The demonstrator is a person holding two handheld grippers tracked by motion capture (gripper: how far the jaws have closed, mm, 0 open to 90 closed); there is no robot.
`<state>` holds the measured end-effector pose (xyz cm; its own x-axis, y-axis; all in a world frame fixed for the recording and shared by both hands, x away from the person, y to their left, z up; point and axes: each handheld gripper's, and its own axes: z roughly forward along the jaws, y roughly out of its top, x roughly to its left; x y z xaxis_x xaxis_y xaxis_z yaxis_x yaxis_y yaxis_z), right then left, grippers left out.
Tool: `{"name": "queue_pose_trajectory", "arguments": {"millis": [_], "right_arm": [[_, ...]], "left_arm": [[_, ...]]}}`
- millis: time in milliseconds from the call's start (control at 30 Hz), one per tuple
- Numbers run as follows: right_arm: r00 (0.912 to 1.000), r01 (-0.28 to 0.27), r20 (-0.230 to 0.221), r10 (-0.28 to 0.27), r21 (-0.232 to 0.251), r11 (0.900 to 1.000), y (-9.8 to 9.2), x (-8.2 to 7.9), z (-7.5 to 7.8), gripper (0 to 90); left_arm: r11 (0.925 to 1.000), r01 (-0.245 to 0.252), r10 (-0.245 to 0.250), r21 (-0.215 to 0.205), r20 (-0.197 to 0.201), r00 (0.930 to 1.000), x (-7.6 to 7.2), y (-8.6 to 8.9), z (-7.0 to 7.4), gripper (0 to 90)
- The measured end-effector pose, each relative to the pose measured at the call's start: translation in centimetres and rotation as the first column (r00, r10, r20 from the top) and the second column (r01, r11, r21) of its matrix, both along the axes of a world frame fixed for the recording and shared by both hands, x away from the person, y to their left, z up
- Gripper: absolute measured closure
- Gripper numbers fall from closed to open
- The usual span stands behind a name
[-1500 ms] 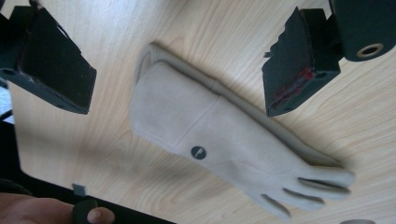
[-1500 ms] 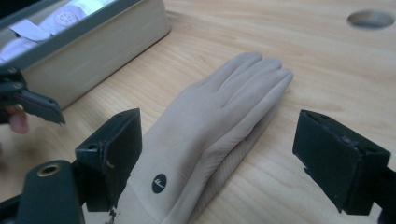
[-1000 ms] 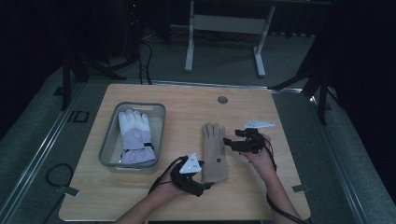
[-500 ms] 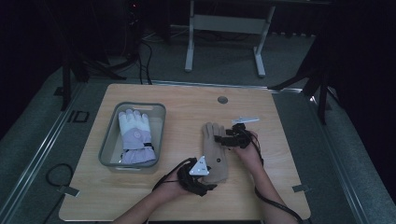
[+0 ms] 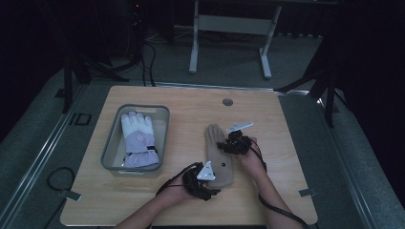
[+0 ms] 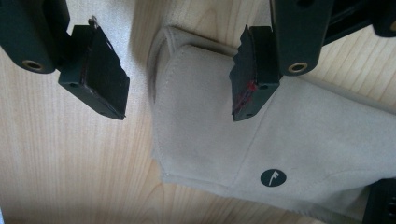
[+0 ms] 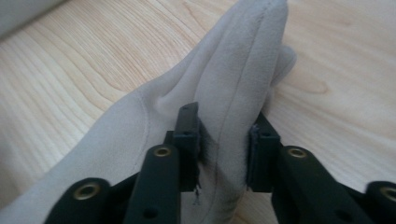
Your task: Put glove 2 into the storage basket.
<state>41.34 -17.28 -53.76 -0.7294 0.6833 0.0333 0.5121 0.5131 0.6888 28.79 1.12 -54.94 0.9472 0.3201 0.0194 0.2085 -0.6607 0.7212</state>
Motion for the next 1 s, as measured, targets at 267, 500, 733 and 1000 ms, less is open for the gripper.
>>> {"name": "queue_pose_trajectory", "arguments": {"millis": [267,500,733,1000], "right_arm": [[0.9992,0.027,0.030,-0.027,0.002,1.000,0.1,-0.6,-0.2,73.8],[0.9990,0.035,0.027,-0.035,-0.006,0.999,0.3,-0.6,-0.1,73.8],[0.9990,0.041,0.016,-0.041,0.004,0.999,0.3,-0.6,0.0,74.5],[0.9994,0.027,0.021,-0.027,0.021,0.999,0.2,-0.7,0.9,76.4]], "left_arm": [[0.9991,0.004,-0.005,0.041,0.021,0.9998,0.1,-0.2,-0.2,38.4],[0.9964,-0.021,0.013,0.082,0.088,0.9960,-0.2,-0.6,-0.2,49.0],[0.9927,-0.079,0.073,0.091,0.062,0.9954,0.6,-0.4,0.2,77.8],[0.9947,-0.079,0.076,0.066,0.060,0.9953,0.2,-0.2,1.2,81.6]]}}
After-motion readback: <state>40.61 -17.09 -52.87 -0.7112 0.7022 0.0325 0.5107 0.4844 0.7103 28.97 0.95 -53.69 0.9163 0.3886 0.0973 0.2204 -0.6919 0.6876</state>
